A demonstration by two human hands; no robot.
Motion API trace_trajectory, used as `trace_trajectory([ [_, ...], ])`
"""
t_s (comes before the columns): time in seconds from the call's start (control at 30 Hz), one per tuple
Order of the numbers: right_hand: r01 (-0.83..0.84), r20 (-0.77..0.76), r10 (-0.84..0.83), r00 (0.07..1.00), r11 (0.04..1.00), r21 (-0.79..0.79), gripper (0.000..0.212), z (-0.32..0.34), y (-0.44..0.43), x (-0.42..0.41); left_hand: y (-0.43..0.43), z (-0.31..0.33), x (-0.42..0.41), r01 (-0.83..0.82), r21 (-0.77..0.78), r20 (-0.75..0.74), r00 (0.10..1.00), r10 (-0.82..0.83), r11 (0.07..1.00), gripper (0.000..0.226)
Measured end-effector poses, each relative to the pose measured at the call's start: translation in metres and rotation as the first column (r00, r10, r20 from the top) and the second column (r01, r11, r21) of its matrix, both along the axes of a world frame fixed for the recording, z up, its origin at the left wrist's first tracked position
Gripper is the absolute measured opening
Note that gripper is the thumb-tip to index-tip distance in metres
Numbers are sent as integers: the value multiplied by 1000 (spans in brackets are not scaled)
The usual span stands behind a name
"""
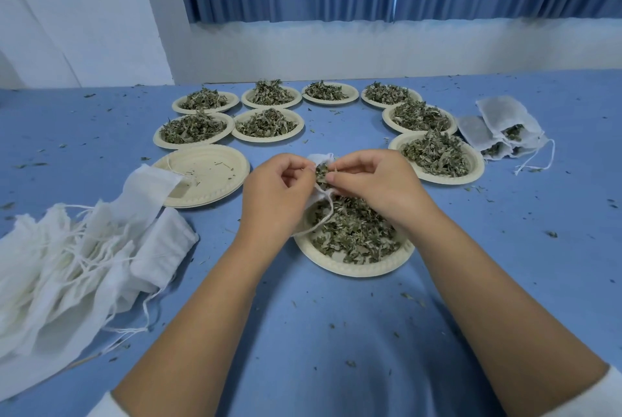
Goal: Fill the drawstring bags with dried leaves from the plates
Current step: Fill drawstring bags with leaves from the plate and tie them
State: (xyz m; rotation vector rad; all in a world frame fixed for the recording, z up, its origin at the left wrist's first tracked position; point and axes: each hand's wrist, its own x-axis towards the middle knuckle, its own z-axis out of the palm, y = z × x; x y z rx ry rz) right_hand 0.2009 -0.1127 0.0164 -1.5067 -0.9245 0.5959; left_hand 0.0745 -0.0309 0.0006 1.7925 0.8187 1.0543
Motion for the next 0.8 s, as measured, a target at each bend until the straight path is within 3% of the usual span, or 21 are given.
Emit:
trace_trajectory([
  [0.1, 29, 23, -30, 999, 999, 19, 20, 1, -1, -1, 0, 0, 0, 18, 41, -30, 999, -17, 999, 10],
  [0.23, 84, 299, -88, 950, 996, 28, 10, -3, 1, -3, -4, 0, 1, 52, 35, -19, 998, -51, 998, 9],
  [0.4, 64, 499, -70, 864, 997, 29, 13, -12, 3, -4, -3, 1, 0, 37, 32, -17, 999, -37, 999, 12],
  [0.5, 19, 564, -5, 826, 1000, -18, 9, -12, 3, -2, -1, 2, -1, 44, 36, -33, 999, -42, 998, 11],
  [0.6, -66, 624, 142, 769, 987, -144, 27, -11, 2, -3, 0, 4, -1, 93, 16, -22, 995, -92, 996, 11],
  [0.7, -97, 620, 242, 746, 961, -259, 31, -12, 2, -3, -3, 5, -1, 139, -12, -6, 990, -139, 990, 10],
  [0.8, -114, 617, 231, 753, 968, -223, 28, -10, 1, -2, 0, 2, -1, 75, 22, -27, 997, -75, 997, 9],
])
